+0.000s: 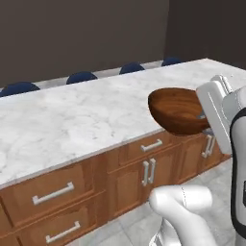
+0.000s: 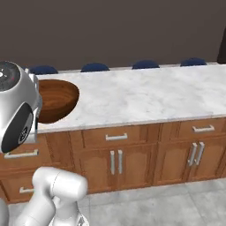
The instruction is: Pick up the bowls from the cabinet and place each bowl in front of a stool on the dining counter.
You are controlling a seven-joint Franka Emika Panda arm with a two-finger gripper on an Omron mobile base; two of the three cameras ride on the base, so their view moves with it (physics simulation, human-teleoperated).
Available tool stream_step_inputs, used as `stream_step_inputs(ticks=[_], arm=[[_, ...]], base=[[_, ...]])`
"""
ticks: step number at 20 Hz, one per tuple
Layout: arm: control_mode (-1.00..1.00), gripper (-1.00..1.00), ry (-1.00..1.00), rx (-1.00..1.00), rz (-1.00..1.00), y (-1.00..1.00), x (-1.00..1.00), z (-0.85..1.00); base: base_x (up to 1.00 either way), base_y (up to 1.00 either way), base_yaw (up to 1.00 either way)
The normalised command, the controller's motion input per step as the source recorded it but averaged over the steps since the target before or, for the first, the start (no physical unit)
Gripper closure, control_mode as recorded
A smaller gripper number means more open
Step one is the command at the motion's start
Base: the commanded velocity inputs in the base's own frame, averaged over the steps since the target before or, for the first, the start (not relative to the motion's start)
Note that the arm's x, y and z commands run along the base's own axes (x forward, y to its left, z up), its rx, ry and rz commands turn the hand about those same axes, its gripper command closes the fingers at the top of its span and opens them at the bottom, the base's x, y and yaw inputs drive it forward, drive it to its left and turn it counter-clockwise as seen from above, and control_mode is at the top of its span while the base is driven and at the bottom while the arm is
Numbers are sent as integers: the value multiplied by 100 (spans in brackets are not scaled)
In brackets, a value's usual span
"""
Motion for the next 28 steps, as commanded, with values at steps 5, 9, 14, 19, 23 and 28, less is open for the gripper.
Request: stream_step_inputs(ticks=[5,9,14,19,23,28], arm=[[100,100,0,0,0,0,0,0],[100,100,0,0,0,0,0,0],[100,100,0,0,0,0,0,0],[100,100,0,0,0,0,0,0],[100,100,0,0,0,0,0,0],[100,100,0,0,0,0,0,0]], base=[[-47,100,71],[-14,100,54],[59,100,5],[75,100,0],[69,100,-10],[9,100,-39]])
